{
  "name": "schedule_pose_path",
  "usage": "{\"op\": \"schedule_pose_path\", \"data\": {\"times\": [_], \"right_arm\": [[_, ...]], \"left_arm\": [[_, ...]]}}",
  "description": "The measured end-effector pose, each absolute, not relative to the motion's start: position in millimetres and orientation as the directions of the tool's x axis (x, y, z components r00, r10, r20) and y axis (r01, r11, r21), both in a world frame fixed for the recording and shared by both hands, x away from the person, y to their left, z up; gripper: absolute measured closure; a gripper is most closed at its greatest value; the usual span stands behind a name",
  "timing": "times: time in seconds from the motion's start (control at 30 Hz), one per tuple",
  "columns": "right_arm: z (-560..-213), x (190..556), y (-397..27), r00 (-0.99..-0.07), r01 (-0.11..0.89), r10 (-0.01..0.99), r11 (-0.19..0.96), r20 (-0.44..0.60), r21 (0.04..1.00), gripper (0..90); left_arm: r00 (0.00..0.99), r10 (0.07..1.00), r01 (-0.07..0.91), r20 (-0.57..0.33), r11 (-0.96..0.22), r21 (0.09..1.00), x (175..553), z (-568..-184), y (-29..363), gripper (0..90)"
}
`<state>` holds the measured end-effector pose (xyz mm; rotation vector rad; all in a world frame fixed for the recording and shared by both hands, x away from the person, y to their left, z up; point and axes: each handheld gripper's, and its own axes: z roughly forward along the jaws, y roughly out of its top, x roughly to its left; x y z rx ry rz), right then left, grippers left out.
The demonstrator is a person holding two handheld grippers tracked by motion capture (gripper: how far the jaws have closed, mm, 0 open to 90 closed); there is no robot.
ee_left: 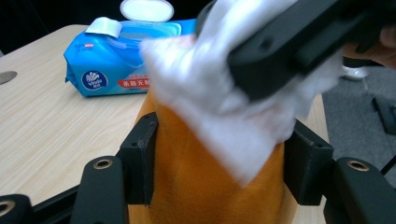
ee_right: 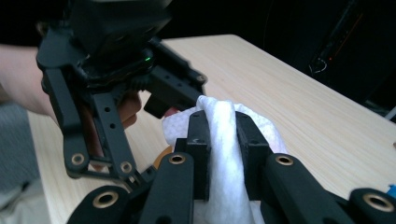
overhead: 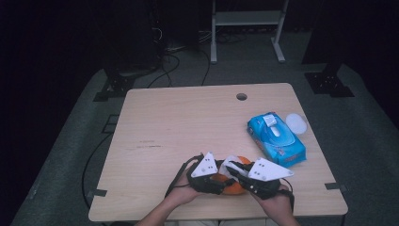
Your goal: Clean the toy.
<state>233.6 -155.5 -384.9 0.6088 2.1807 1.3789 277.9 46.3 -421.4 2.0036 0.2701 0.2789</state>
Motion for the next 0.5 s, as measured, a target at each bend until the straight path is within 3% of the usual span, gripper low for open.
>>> {"op": "schedule_pose_path", "data": {"times": [0.17,0.3,0.37,0.5], "right_arm": [[-386.3,245.5,-167.5,-0.749,0.144,0.645,0.381,-0.151,0.913,77.8],[-391.7,250.3,-180.9,-0.742,0.177,0.660,0.362,-0.117,0.915,77.8],[-391.7,249.5,-181.2,-0.740,0.184,0.663,0.360,-0.112,0.915,77.8],[-388.2,243.4,-171.8,-0.752,0.174,0.648,0.369,-0.119,0.913,77.8]], "left_arm": [[0.950,0.302,0.063,0.077,-0.426,0.903,277.7,-425.5,46.4,36.9],[0.953,0.301,0.103,0.026,-0.405,0.908,281.4,-428.1,43.6,17.8],[0.952,0.305,0.125,0.003,-0.401,0.908,284.1,-431.1,43.3,13.1],[0.955,0.297,0.113,0.012,-0.402,0.909,282.9,-432.4,44.2,18.7]]}}
